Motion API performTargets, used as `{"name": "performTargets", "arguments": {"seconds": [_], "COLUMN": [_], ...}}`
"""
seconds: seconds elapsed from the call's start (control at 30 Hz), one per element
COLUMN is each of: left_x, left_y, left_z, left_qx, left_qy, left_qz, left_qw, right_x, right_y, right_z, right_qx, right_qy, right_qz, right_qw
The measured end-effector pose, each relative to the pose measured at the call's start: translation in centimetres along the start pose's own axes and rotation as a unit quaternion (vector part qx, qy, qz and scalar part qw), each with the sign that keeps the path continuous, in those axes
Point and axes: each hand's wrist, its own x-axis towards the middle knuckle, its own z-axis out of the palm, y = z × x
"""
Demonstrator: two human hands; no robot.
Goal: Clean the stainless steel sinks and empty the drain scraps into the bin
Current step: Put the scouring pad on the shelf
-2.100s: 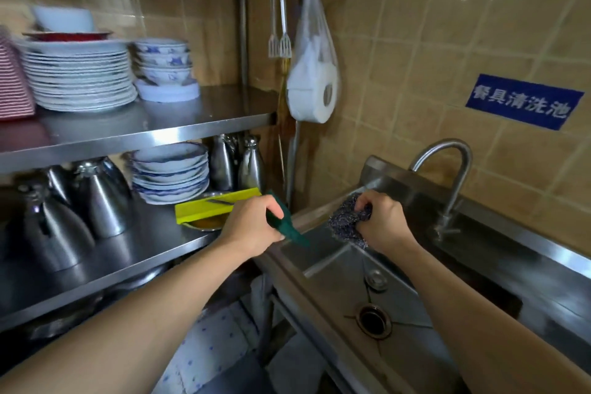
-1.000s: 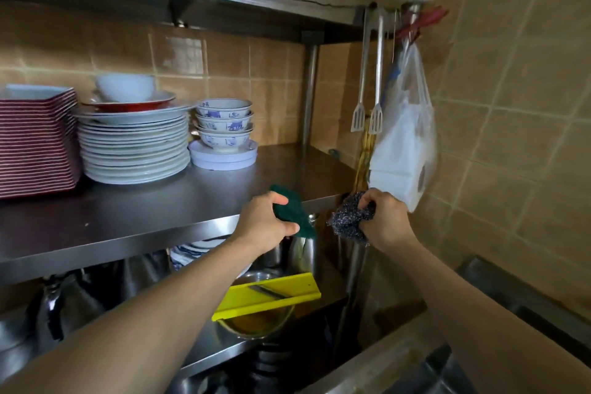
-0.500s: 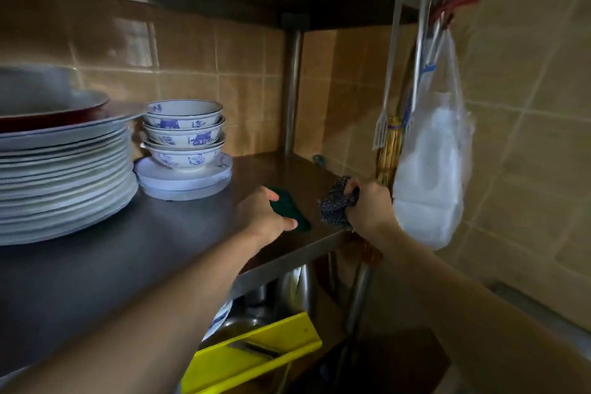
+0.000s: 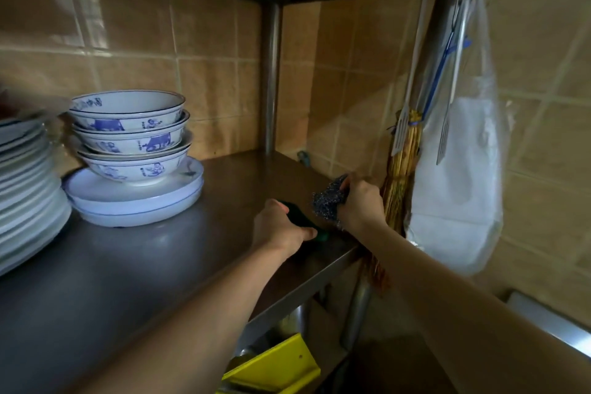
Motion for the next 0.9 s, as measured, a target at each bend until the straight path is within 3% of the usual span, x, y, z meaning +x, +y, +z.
{"name": "performTargets", "arguments": {"seconds": [0.2,0.47,0.7,0.9], "left_x": [0.6,0.7,0.6,-0.1], "left_y": [0.0,0.1,-0.8,-1.0], "left_z": [0.0,-0.1,-2.4,-3.8], "left_qx": [0.105,0.171,0.130,0.127], "left_qy": [-0.021,-0.067,0.035,0.042], "left_qz": [0.032,0.046,0.034,0.033], "left_qw": [0.994,0.982,0.990,0.991], "right_x": [0.5,0.3,-0.7,-2.1], "right_y": [0.4,-0.7,-2.8,-3.3], "right_z": [1.0,0.5,0.7,1.8], "right_qx": [-0.008,0.011,0.064,0.013], "right_qy": [-0.056,-0.020,-0.006,-0.107], "right_qz": [-0.011,-0.028,-0.051,-0.063], "right_qw": [0.998,0.999,0.997,0.992]}}
